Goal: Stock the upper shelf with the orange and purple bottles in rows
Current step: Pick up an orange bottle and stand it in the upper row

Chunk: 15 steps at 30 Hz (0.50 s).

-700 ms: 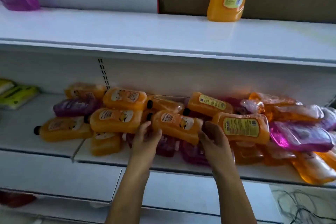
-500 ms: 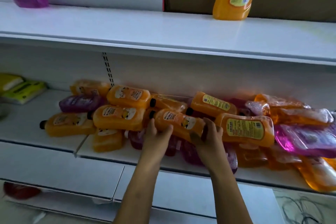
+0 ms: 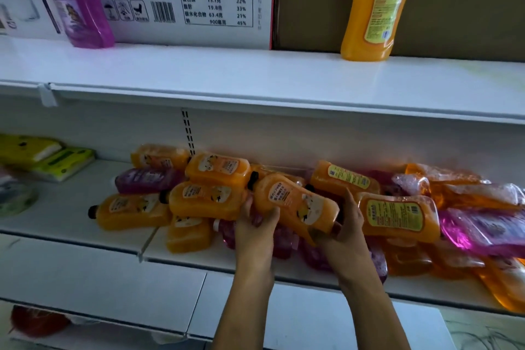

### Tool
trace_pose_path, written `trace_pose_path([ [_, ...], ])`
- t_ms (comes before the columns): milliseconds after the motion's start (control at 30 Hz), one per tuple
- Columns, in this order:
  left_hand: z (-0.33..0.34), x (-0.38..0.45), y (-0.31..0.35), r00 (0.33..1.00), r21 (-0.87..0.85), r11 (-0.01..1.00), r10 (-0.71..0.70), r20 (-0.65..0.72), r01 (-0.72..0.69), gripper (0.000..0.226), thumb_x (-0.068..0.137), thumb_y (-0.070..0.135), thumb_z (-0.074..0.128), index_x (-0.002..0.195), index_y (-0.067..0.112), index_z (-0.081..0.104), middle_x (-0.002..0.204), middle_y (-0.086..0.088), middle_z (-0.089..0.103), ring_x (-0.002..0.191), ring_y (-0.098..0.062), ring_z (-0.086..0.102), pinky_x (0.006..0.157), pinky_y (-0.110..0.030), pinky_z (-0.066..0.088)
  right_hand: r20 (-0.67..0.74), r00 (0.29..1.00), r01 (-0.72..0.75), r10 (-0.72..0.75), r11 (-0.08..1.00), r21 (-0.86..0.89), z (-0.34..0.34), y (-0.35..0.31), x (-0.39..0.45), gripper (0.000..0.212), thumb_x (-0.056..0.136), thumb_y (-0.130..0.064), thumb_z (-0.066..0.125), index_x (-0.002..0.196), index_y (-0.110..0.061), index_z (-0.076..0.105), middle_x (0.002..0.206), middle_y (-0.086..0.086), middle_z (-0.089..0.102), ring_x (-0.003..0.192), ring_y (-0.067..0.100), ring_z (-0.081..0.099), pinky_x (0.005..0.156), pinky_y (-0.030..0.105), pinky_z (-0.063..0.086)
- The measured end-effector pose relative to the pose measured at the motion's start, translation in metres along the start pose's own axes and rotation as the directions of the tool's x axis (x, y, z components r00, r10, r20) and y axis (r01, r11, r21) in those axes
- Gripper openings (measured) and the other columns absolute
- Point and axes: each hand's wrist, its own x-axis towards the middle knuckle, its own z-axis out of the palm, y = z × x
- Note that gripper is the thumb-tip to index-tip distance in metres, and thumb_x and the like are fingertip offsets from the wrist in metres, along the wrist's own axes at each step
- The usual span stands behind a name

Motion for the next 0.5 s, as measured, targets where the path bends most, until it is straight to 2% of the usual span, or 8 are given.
trace_pose_path([
  [67, -0.001, 0.001, 0.002, 0.998, -0.022, 0.998, 0.056, -0.009, -0.056, 0.045, 0.09, 0.024, 0.07, 0.13, 0.039, 0.057, 0.129, 0.009, 0.064, 0.118, -0.015, 0.06, 0.093, -0.04, 0.056, 0.087, 0.996, -0.025, 0.022, 0.999, 0.028, -0.001, -0.004, -0.009, 0.116, 0.074, 0.003, 0.081, 0.156, -0.041, 0.013, 0.158, -0.009, 0.022, 0.136, 0.023, 0.044, 0.102, 0.046, 0.053],
  [133, 0.002, -0.001, 0.007, 0.996, -0.04, 0.996, 0.084, 0.025, -0.083, 0.048, 0.09, 0.023, 0.069, 0.128, 0.05, 0.055, 0.132, 0.011, 0.061, 0.118, -0.012, 0.06, 0.088, -0.038, 0.059, 0.174, 0.984, -0.047, 0.032, 0.996, 0.082, -0.002, -0.007, -0.02, 0.113, 0.072, -0.006, 0.086, 0.154, -0.043, 0.018, 0.15, -0.008, 0.04, 0.126, 0.01, 0.053, 0.092, 0.028, 0.057],
  [200, 0.006, -0.004, 0.012, 0.992, -0.019, 0.995, 0.102, 0.079, -0.101, 0.052, 0.091, 0.022, 0.067, 0.124, 0.06, 0.052, 0.14, 0.013, 0.055, 0.125, -0.015, 0.055, 0.096, -0.045, 0.055, 0.258, 0.965, -0.058, 0.034, 0.995, 0.085, -0.005, -0.012, -0.027, 0.099, 0.07, -0.026, 0.089, 0.145, -0.05, 0.03, 0.134, -0.022, 0.056, 0.118, 0.001, 0.059, 0.084, 0.016, 0.056],
  [267, 0.01, -0.009, 0.015, 0.981, 0.025, 0.992, 0.115, 0.155, -0.12, 0.05, 0.092, 0.024, 0.065, 0.118, 0.064, 0.051, 0.143, 0.015, 0.051, 0.129, -0.015, 0.051, 0.101, -0.047, 0.051, 0.319, 0.947, -0.056, 0.035, 0.997, 0.057, -0.011, -0.018, -0.033, 0.085, 0.073, -0.043, 0.083, 0.136, -0.061, 0.028, 0.122, -0.039, 0.057, 0.113, -0.012, 0.056, 0.079, 0.008, 0.051],
  [300, 0.012, -0.012, 0.016, 0.975, 0.043, 0.992, 0.112, 0.191, -0.123, 0.046, 0.091, 0.028, 0.064, 0.116, 0.064, 0.051, 0.142, 0.015, 0.052, 0.128, -0.015, 0.052, 0.1, -0.046, 0.051, 0.318, 0.947, -0.058, 0.044, 0.998, 0.034, -0.015, -0.022, -0.035, 0.082, 0.075, -0.048, 0.078, 0.133, -0.067, 0.024, 0.123, -0.043, 0.053, 0.113, -0.016, 0.054, 0.077, 0.005, 0.049],
  [400, 0.016, -0.019, 0.016, 0.956, 0.064, 0.996, 0.045, 0.291, -0.066, 0.037, 0.081, 0.045, 0.063, 0.115, 0.057, 0.056, 0.132, 0.014, 0.06, 0.118, -0.014, 0.06, 0.088, -0.036, 0.057, 0.263, 0.962, -0.084, 0.072, 0.996, 0.032, -0.033, -0.028, -0.04, 0.091, 0.07, -0.057, 0.08, 0.133, -0.075, 0.016, 0.134, -0.034, 0.047, 0.119, -0.005, 0.053, 0.078, 0.012, 0.053],
  [500, 0.023, -0.023, 0.012, 0.915, 0.081, 0.996, -0.011, 0.403, -0.023, 0.04, 0.076, 0.049, 0.062, 0.115, 0.056, 0.06, 0.126, 0.014, 0.064, 0.111, -0.015, 0.065, 0.083, -0.036, 0.06, 0.239, 0.964, -0.129, 0.119, 0.991, 0.029, -0.051, -0.032, -0.046, 0.106, 0.066, -0.055, 0.086, 0.134, -0.078, 0.008, 0.126, -0.028, 0.055, 0.116, 0.009, 0.06, 0.075, 0.025, 0.06],
])
